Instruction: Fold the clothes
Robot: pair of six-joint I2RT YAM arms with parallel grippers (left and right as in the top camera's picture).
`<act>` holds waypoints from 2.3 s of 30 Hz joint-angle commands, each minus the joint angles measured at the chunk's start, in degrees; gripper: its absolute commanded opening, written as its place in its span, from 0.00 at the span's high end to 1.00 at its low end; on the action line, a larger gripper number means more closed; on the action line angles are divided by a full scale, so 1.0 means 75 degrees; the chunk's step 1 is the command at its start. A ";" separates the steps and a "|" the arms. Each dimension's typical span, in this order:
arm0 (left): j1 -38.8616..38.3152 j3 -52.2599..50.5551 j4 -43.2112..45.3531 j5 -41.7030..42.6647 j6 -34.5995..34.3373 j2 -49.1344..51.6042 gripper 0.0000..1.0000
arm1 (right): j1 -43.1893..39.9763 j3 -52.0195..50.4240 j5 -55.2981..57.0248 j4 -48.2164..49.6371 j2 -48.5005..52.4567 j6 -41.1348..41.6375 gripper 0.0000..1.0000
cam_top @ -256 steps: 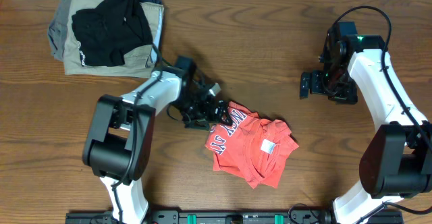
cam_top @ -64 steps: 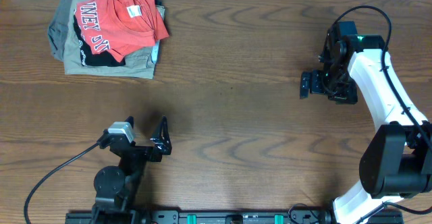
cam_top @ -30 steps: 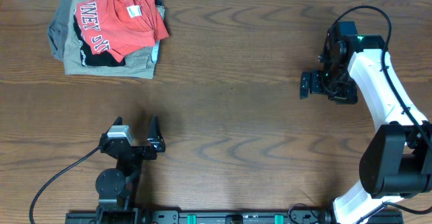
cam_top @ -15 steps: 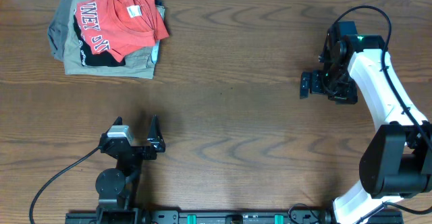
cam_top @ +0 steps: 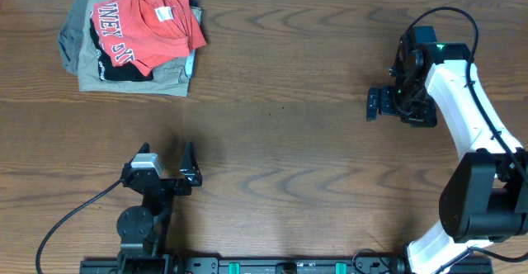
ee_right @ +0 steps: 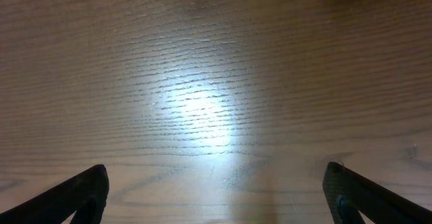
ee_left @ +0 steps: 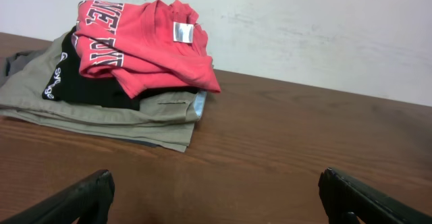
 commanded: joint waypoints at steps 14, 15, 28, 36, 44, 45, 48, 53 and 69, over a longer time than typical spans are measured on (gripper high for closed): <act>0.0026 -0.0108 -0.0291 0.0052 0.0154 -0.0047 0.02 | 0.1413 0.0058 0.0082 -0.0003 -0.1635 0.0087 0.01; 0.0026 -0.0108 -0.0291 0.0052 0.0154 -0.0047 0.02 | 0.1507 0.0058 0.0082 -0.0003 -0.1816 0.0087 0.01; 0.0026 -0.0108 -0.0291 0.0052 0.0154 -0.0047 0.02 | 0.1719 -0.1157 0.0702 0.2092 -0.3733 -0.0431 0.01; 0.0026 -0.0108 -0.0291 0.0052 0.0154 -0.0047 0.02 | 0.1719 -0.5249 -0.0303 0.7254 -0.5365 -0.0431 0.01; 0.0026 -0.0108 -0.0294 0.0052 0.0154 -0.0047 0.02 | 0.1521 -0.7906 -0.0501 0.9416 -0.7565 -0.0338 0.01; 0.0026 -0.0108 -0.0291 0.0052 0.0154 -0.0047 0.02 | 0.1495 -0.8090 -0.0501 0.9562 -0.7801 -0.0341 0.01; 0.0026 -0.0108 -0.0291 0.0052 0.0152 -0.0047 0.02 | 0.1445 -0.8670 -0.0495 1.0075 -0.8568 -0.0341 0.01; 0.0026 -0.0108 -0.0291 0.0052 0.0154 -0.0047 0.02 | 0.1425 -0.9541 -0.0434 1.0733 -0.9850 -0.0341 0.01; 0.0026 -0.0108 -0.0291 0.0052 0.0154 -0.0047 0.02 | 0.1411 -1.0993 -0.0178 1.1074 -1.2479 -0.0449 0.01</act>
